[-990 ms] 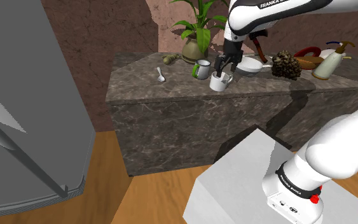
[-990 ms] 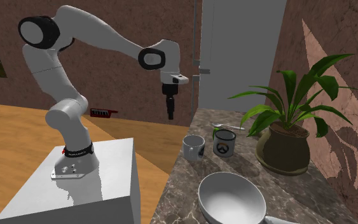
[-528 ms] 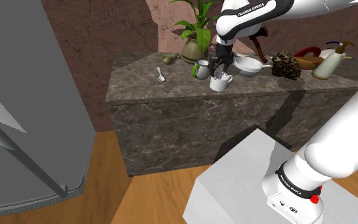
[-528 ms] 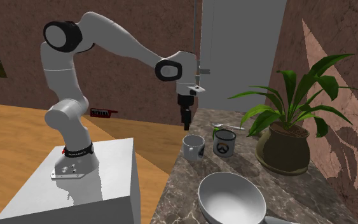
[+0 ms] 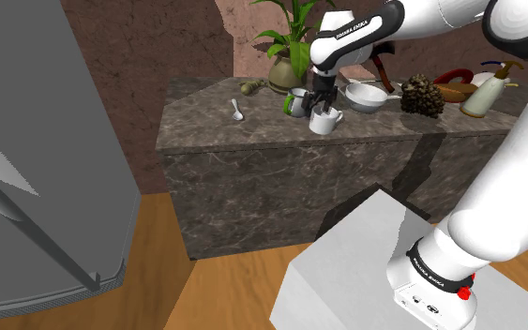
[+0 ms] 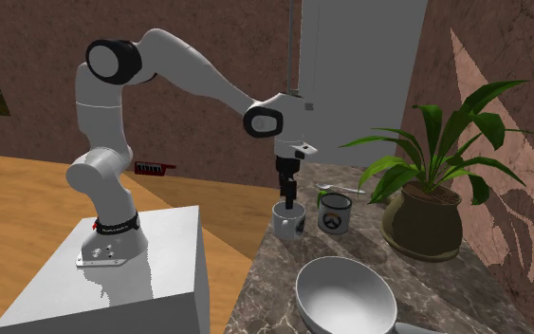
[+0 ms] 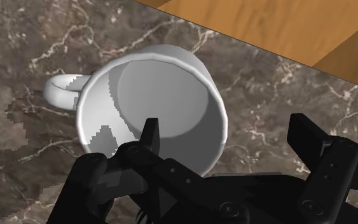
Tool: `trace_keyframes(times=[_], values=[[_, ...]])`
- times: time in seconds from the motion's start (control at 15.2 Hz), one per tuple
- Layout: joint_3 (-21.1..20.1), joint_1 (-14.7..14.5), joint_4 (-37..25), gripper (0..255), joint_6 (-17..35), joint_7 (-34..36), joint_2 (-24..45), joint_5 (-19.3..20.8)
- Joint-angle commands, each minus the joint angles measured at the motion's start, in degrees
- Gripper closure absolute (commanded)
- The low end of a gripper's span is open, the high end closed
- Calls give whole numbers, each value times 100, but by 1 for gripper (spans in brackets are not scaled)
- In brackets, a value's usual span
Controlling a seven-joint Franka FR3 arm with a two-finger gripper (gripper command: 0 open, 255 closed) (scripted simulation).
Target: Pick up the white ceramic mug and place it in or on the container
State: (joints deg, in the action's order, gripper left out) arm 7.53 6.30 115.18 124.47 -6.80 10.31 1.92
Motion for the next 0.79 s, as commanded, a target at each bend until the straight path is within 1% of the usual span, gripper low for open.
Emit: trace_keyframes(times=[0.0,0.07,0.59,0.66,0.73], values=[[3,10,64,0,148,-13,81,-10],[3,15,114,0,258,-18,141,-17],[3,15,114,0,257,-18,141,-17],[3,15,114,255,257,-18,141,-17],[3,15,114,255,257,-18,141,-17]])
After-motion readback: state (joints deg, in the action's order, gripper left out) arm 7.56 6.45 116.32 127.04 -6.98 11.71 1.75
